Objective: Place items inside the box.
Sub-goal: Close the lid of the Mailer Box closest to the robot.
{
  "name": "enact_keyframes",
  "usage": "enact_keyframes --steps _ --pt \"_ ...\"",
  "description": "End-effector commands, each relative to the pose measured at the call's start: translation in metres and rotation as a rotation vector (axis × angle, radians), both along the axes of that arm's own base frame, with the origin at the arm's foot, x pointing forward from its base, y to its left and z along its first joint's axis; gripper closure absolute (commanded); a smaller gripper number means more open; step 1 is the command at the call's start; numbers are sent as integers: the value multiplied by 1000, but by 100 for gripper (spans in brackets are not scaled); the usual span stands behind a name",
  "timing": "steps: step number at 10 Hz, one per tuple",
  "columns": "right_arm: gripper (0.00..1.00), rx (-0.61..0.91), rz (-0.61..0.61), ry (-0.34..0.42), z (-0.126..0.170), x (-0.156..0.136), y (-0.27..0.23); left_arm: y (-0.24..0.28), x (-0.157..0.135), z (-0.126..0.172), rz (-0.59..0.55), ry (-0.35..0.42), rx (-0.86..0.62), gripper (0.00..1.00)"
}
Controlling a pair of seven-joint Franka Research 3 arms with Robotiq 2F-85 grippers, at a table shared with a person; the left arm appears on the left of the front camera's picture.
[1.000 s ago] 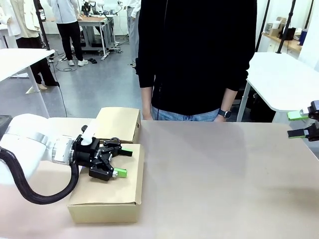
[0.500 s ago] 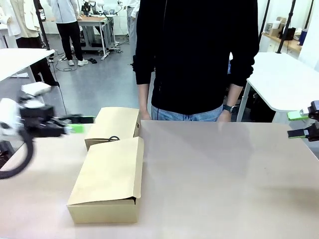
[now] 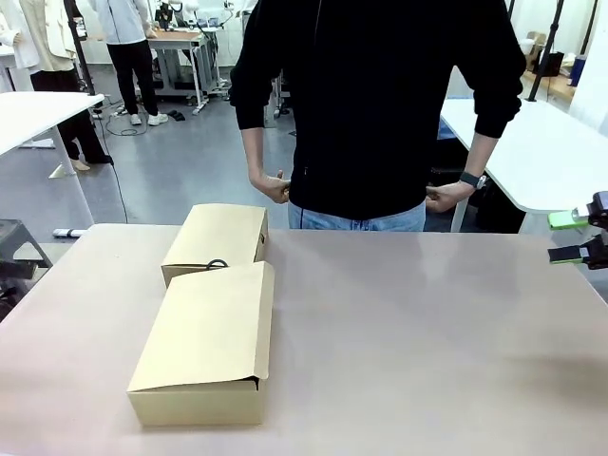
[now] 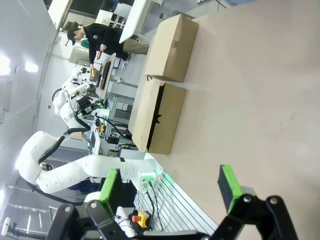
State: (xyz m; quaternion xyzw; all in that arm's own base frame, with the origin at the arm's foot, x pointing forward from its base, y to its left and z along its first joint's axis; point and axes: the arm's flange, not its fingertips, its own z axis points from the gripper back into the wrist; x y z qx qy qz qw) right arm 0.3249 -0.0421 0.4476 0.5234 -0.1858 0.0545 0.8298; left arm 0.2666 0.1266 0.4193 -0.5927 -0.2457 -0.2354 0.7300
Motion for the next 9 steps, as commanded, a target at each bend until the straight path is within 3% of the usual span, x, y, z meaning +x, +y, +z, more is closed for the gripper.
enact_keyframes --steps 1,2,9 --pt "0 15 -8 7 4 0 0 -45 -28 -30 -5 38 -46 0" --pt "0 15 -8 7 4 0 0 0 0 0 0 0 0 0" --pt "0 15 -8 7 4 0 0 0 0 0 0 0 0 0"
